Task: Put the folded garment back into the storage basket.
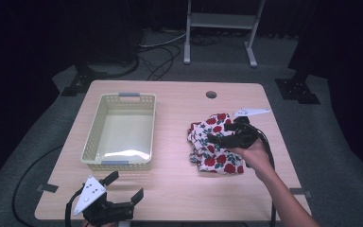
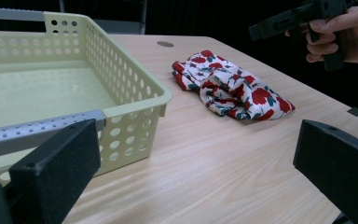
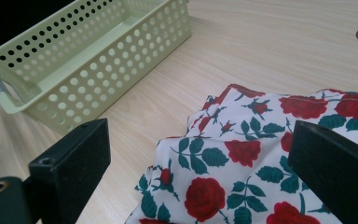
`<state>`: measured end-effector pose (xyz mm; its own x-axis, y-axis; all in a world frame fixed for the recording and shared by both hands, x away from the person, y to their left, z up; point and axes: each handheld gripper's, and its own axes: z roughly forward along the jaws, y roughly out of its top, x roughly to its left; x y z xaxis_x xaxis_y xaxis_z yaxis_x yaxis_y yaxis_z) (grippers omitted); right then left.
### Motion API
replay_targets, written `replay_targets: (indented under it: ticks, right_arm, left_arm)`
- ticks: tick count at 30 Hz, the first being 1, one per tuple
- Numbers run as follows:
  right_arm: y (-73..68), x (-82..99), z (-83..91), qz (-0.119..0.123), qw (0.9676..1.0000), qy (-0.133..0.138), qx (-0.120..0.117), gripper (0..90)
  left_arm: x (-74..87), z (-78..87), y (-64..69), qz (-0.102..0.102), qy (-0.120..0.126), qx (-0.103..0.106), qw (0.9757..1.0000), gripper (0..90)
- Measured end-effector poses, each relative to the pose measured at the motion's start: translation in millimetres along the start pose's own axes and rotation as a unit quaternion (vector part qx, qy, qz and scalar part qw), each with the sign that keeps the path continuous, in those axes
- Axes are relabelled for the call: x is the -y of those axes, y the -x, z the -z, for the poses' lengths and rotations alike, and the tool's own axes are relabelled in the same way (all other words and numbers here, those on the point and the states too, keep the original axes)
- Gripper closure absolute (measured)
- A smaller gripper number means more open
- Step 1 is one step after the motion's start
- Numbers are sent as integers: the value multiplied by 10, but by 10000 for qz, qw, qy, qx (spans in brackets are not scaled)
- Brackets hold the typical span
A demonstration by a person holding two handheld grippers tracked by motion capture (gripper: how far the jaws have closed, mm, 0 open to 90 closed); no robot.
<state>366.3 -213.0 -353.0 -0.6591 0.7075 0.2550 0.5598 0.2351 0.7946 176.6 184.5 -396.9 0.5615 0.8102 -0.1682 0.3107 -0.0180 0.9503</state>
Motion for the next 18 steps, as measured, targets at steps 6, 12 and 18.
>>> replay_targets:
  ticks: [6,12,18]
  right_arm:
    - [24,-40,-75,35,9997,-219,139,54]
    - [96,-40,-172,62,9977,-521,418,58]
    - [179,-7,-249,-5,9954,-783,549,101]
  left_arm:
    - [0,-2,10,-16,-9,9,10000,0]
    - [1,-6,16,-16,-12,11,10000,0]
    - [2,-6,14,-17,-12,7,10000,0]
